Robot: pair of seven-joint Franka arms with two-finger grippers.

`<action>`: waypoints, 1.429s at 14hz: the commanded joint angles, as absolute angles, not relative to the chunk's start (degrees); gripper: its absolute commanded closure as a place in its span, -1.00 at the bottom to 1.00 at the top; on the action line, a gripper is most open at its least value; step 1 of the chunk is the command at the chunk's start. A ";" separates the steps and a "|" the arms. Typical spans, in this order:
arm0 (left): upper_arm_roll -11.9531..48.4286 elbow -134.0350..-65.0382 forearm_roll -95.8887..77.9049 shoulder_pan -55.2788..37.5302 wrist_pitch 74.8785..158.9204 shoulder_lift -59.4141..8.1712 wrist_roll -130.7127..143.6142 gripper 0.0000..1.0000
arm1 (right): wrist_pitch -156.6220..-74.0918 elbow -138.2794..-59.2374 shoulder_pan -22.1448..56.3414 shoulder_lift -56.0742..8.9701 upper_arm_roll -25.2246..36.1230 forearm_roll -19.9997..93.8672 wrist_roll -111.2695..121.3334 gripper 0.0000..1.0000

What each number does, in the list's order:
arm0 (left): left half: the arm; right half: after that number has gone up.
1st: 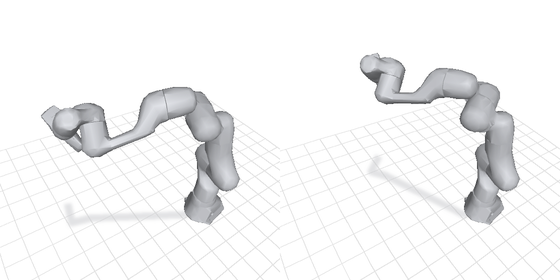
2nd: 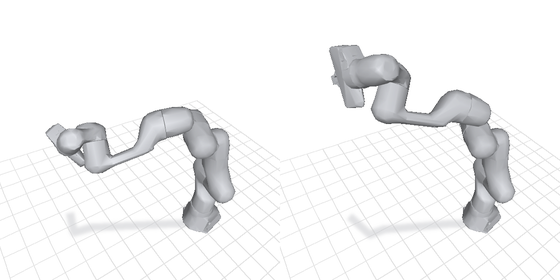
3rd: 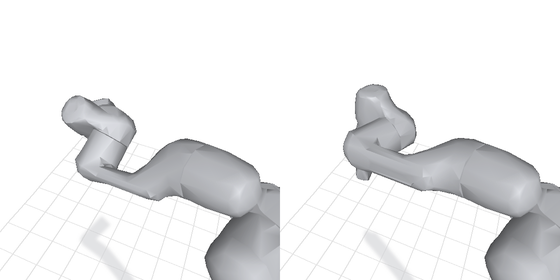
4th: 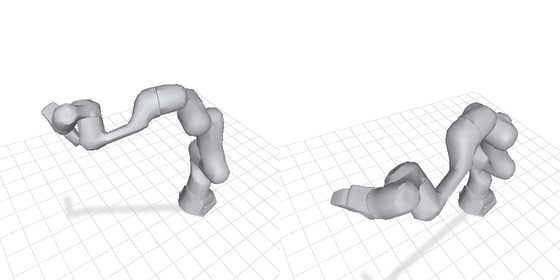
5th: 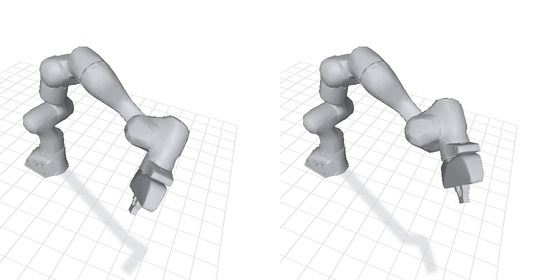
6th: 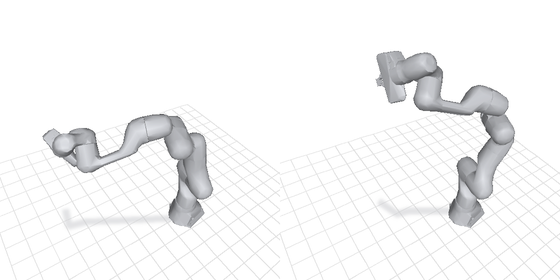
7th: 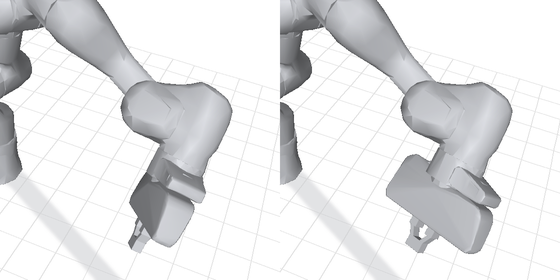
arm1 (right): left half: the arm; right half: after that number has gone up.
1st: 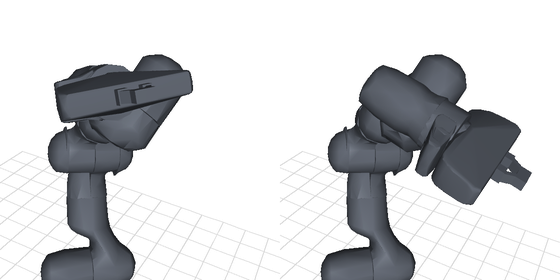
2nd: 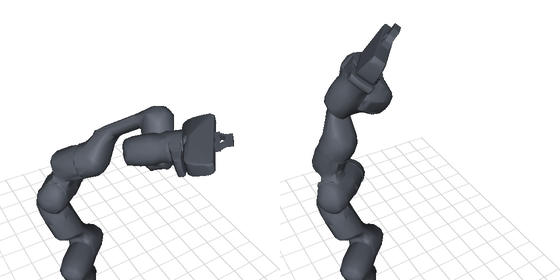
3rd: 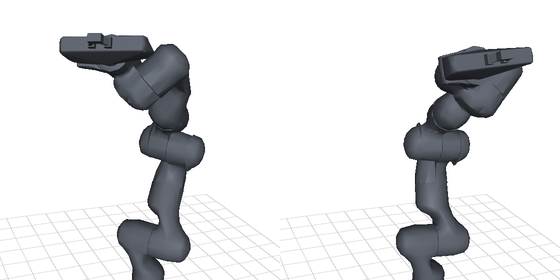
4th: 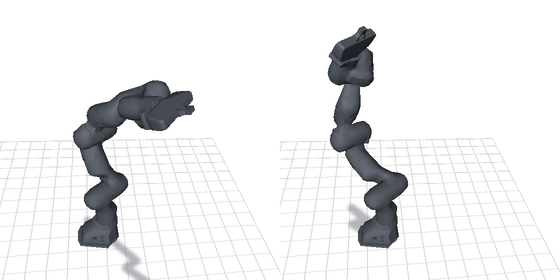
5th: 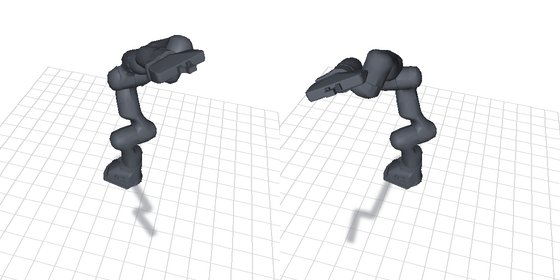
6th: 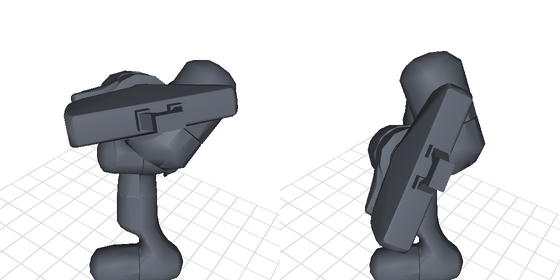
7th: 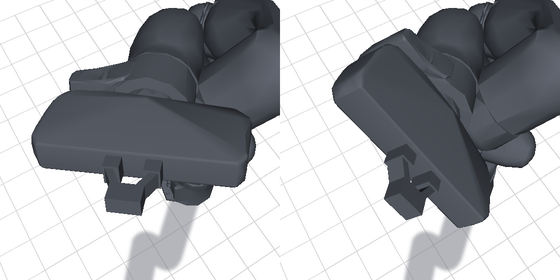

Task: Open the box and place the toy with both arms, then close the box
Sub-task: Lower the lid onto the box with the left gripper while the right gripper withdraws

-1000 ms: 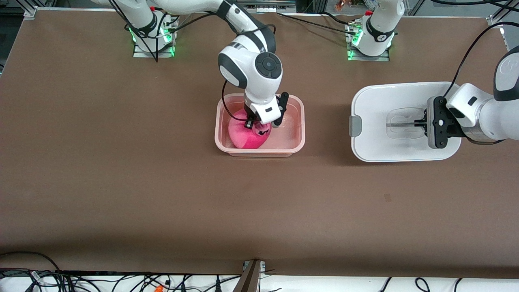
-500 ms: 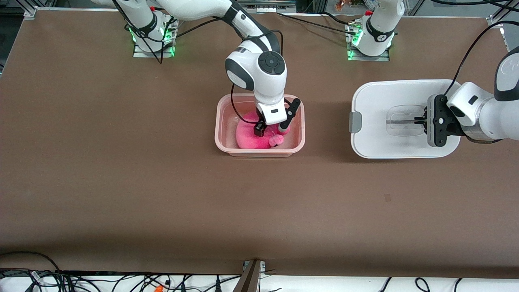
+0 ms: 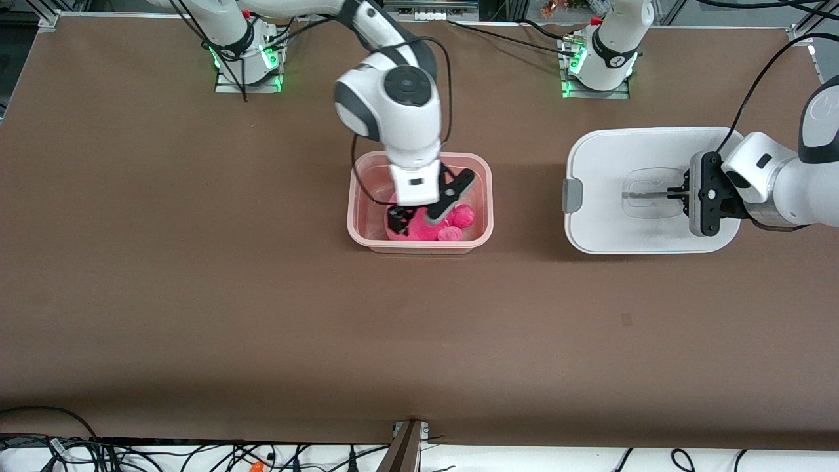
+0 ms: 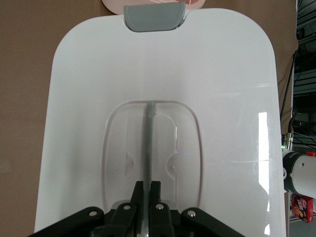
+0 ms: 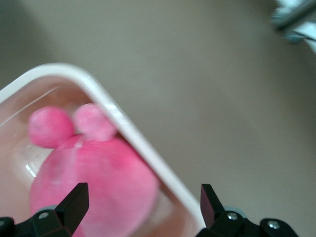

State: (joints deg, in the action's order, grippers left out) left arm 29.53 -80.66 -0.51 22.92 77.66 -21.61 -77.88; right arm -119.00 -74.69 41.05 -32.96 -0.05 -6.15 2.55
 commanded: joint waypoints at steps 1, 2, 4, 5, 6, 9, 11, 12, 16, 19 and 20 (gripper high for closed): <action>29.71 -79.98 -1.76 21.71 76.64 -21.62 -78.22 1.00 | -111.92 -76.38 37.27 -25.77 3.05 1.29 2.11 -1.00; 29.71 -79.81 -1.76 21.53 76.55 -21.62 -79.18 1.00 | -108.32 -76.55 37.27 -23.40 6.03 2.54 1.76 -1.00; 30.32 -79.89 -3.15 20.75 76.64 -21.62 -78.67 1.00 | -101.64 -76.99 37.18 -19.27 11.31 4.56 -1.12 -1.00; 30.41 -80.15 -3.34 19.61 77.08 -21.62 -78.40 1.00 | -99.43 -78.99 36.83 -16.38 13.16 5.53 -2.97 -1.00; 30.41 -80.50 -3.51 18.12 77.95 -21.97 -78.31 1.00 | -98.36 -82.23 34.39 -12.61 13.44 5.62 -4.73 -1.00; 31.02 -80.95 -9.83 15.48 79.18 -25.13 -79.54 1.00 | -96.16 -92.60 25.96 -2.32 12.75 5.10 -6.24 -1.00; 33.30 -80.51 -9.58 12.32 83.21 -24.70 -78.50 1.00 | -95.01 -96.23 17.88 1.74 8.20 4.40 -5.98 -1.00; 34.09 -81.03 -9.23 10.13 86.89 -24.44 -77.01 1.00 | -94.92 -97.37 15.06 3.06 6.17 3.70 -5.80 -1.00; 34.45 -81.30 -2.05 -2.43 95.35 -24.35 -58.59 1.00 | -93.08 -97.47 14.85 4.31 6.15 -0.44 -5.80 -1.00; 34.45 -87.07 4.12 -9.65 106.22 -24.52 -48.36 1.00 | -93.95 -97.21 14.77 3.96 6.15 -1.40 -6.15 -1.00; 34.45 -90.14 5.00 -10.54 111.04 -24.43 -46.16 1.00 | -94.22 -96.95 14.77 3.78 6.07 -2.02 -6.15 -1.00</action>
